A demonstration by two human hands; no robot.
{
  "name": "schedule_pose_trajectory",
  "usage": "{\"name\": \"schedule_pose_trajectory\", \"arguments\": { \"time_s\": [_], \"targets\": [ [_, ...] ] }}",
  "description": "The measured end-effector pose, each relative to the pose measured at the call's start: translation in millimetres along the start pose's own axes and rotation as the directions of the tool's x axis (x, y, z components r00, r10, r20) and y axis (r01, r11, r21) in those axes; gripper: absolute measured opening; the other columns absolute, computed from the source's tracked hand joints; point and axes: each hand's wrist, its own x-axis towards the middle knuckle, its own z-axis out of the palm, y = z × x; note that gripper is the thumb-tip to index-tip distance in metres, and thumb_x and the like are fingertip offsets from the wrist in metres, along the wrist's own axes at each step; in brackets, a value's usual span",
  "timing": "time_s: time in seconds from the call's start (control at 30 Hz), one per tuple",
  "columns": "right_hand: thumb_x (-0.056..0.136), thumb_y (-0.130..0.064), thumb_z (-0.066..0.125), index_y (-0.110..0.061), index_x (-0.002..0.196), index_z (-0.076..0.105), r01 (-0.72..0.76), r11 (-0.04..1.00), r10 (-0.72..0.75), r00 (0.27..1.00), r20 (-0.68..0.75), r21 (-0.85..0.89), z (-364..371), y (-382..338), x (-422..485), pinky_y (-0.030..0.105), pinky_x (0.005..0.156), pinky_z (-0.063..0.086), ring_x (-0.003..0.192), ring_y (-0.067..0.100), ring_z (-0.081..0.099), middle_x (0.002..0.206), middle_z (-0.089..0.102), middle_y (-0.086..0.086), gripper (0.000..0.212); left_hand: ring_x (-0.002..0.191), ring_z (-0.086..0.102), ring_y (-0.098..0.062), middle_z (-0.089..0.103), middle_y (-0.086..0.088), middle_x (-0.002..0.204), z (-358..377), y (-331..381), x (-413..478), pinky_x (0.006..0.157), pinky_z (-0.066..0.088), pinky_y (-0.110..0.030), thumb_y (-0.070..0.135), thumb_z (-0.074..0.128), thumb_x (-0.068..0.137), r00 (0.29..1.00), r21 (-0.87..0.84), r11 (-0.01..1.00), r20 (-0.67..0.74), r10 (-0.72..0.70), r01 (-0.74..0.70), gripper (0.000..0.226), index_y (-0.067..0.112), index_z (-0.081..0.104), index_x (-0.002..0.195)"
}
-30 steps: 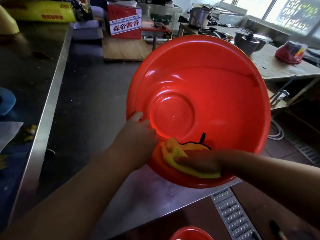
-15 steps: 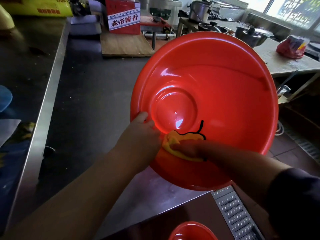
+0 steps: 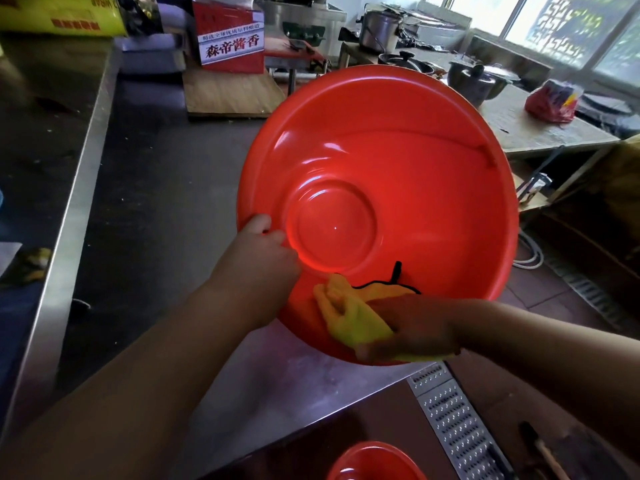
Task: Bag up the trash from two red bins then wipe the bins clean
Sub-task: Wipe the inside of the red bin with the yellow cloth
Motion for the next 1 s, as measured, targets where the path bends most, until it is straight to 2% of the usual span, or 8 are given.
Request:
{"name": "schedule_pose_trajectory", "arguments": {
  "time_s": [0.17, 0.23, 0.37, 0.47, 0.57, 0.7, 0.83, 1.0],
  "targets": [
    [0.069, -0.053, 0.067, -0.037, 0.139, 0.03, -0.091, 0.885, -0.006, 0.978, -0.207, -0.457, 13.6, 5.7, -33.3, 0.034, 0.099, 0.038, 0.122, 0.018, 0.05, 0.135, 0.048, -0.013, 0.08, 0.049, 0.052, -0.021, 0.054, 0.003, 0.047, -3.9, -0.3, 1.4, 0.067, 0.045, -0.033, 0.011, 0.041, 0.046, 0.999, 0.03, 0.999, 0.034, 0.019, -0.02, 0.014, 0.016, 0.054, 0.043],
    [0.069, -0.044, 0.061, -0.036, 0.131, 0.041, -0.113, 0.887, -0.032, 0.952, -0.305, -0.447, 18.4, 8.9, -31.8, 0.035, 0.093, 0.042, 0.113, 0.02, 0.057, 0.125, 0.056, -0.012, 0.065, 0.05, 0.052, -0.022, 0.055, 0.001, 0.048, -4.3, -0.2, 0.0, 0.071, 0.046, -0.034, 0.011, 0.04, 0.051, 0.999, 0.05, 0.998, 0.021, 0.029, -0.03, 0.017, 0.016, 0.055, 0.044],
    [0.053, -0.043, 0.05, -0.029, 0.103, 0.06, -0.035, 0.942, -0.132, 0.876, -0.463, -0.335, 40.3, 0.5, -15.5, 0.033, 0.06, 0.052, 0.07, 0.022, 0.067, 0.085, 0.069, -0.008, 0.053, 0.052, 0.055, -0.024, 0.053, -0.003, 0.047, -11.7, -10.4, 2.7, 0.086, 0.05, -0.045, 0.01, 0.041, 0.057, 0.999, 0.126, 0.991, -0.012, 0.043, -0.041, 0.023, 0.013, 0.059, 0.043],
    [0.056, -0.045, 0.044, -0.028, 0.099, 0.061, 0.063, 0.961, -0.212, 0.797, -0.565, -0.271, 48.3, -12.1, -5.2, 0.031, 0.056, 0.053, 0.066, 0.023, 0.066, 0.079, 0.068, -0.008, 0.049, 0.059, 0.061, -0.029, 0.057, -0.007, 0.051, -14.2, -10.6, 1.1, 0.095, 0.042, -0.056, 0.01, 0.047, 0.057, 1.0, 0.163, 0.987, -0.027, 0.009, -0.005, 0.021, 0.01, 0.065, 0.046],
    [0.059, -0.046, 0.044, -0.029, 0.1, 0.055, 0.093, 0.962, -0.244, 0.713, -0.657, -0.257, 37.8, -19.3, -3.7, 0.026, 0.058, 0.051, 0.072, 0.023, 0.066, 0.082, 0.069, -0.006, 0.046, 0.083, 0.065, -0.037, 0.065, -0.011, 0.068, -8.0, 2.6, 0.1, 0.1, 0.028, -0.063, 0.013, 0.024, 0.068, 0.994, 0.176, 0.981, -0.086, -0.068, 0.083, 0.05, 0.004, 0.074, 0.068],
    [0.07, -0.046, 0.053, -0.032, 0.121, 0.05, -0.015, 0.989, -0.075, 0.812, -0.579, -0.148, 19.2, -20.2, -5.2, 0.03, 0.076, 0.048, 0.106, 0.02, 0.06, 0.117, 0.061, -0.007, 0.054, 0.071, 0.063, -0.032, 0.058, -0.009, 0.059, -0.9, 19.5, 6.5, 0.102, 0.021, -0.065, 0.012, 0.016, 0.067, 0.991, 0.135, 0.987, -0.114, -0.068, 0.084, 0.052, 0.005, 0.068, 0.064],
    [0.073, -0.04, 0.067, -0.032, 0.127, 0.05, 0.057, 0.99, -0.118, 0.826, -0.551, -0.126, 23.9, -16.2, -11.8, 0.026, 0.088, 0.042, 0.118, 0.016, 0.051, 0.128, 0.055, -0.009, 0.057, 0.057, 0.058, -0.027, 0.057, -0.002, 0.053, -1.2, 15.8, 8.7, 0.097, 0.038, -0.06, 0.014, 0.02, 0.066, 0.995, 0.076, 0.997, -0.1, -0.025, 0.033, 0.046, 0.015, 0.064, 0.055],
    [0.068, -0.075, 0.051, -0.037, 0.139, 0.034, 0.098, 0.995, -0.101, 0.938, -0.33, -0.025, 19.4, -4.7, -24.3, 0.029, 0.101, 0.038, 0.127, 0.013, 0.043, 0.14, 0.047, -0.011, 0.082, 0.059, 0.057, -0.025, 0.058, 0.0, 0.055, 5.5, 16.6, 9.5, 0.091, 0.044, -0.051, 0.015, 0.021, 0.066, 0.991, 0.08, 0.996, -0.131, 0.039, -0.029, 0.043, 0.018, 0.064, 0.057]
  ]
}}
